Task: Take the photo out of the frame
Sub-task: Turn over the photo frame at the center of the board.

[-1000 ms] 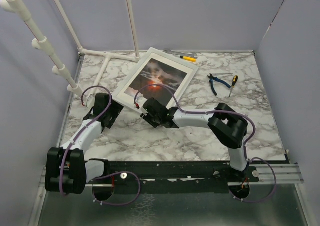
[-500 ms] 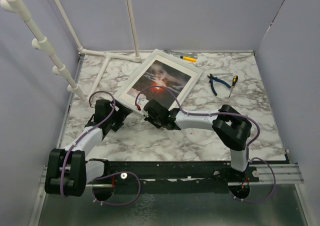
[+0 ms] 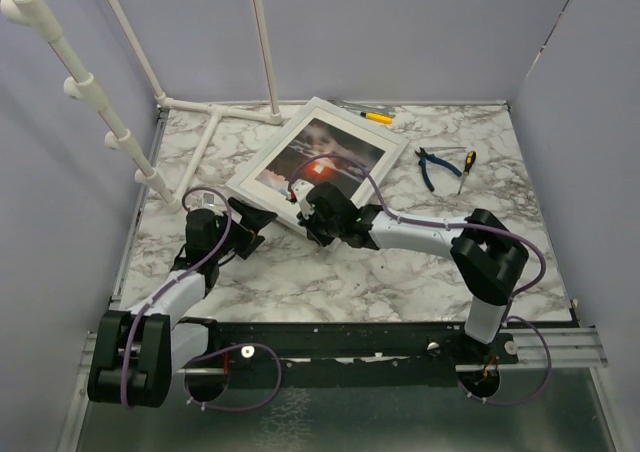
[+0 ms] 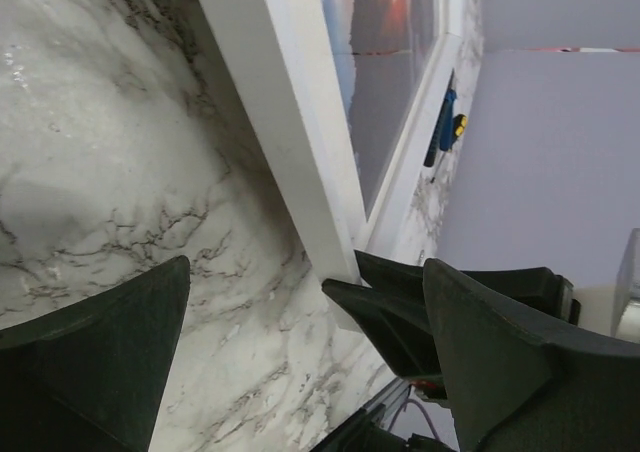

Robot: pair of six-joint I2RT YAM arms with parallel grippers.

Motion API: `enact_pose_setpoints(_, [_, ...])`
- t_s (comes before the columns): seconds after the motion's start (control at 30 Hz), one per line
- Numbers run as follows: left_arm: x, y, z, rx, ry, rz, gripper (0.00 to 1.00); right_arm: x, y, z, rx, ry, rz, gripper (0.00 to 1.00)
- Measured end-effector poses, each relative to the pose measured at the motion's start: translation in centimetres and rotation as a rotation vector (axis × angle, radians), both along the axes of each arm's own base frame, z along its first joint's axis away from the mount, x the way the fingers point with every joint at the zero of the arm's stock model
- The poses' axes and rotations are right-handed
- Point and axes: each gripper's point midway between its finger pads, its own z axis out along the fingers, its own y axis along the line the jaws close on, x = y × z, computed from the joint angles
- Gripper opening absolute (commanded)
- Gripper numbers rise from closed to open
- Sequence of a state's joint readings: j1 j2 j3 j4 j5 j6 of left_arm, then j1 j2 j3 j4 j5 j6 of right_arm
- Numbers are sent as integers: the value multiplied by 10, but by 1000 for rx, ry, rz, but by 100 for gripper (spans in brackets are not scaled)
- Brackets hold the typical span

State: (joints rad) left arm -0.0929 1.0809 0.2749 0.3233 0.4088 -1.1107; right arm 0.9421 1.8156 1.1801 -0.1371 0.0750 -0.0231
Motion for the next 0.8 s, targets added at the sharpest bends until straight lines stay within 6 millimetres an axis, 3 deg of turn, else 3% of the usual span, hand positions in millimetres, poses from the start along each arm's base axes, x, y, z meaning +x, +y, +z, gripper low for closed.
enact_pose_setpoints(0.2, [8, -11, 15, -58, -62, -16, 99, -1, 1, 4, 27, 17, -1, 1])
enact_pose_setpoints(0.4, [16, -19, 4, -73, -33, -30, 99, -1, 1, 6, 41, 28, -8, 1])
enact_pose_setpoints(0.57, [29, -23, -1, -84, -21, -31, 91, -1, 1, 6, 48, 30, -9, 1])
enact_pose_setpoints(0.8, [40, -36, 6, -101, -60, -48, 81, -1, 2, 8, 58, 34, -6, 1])
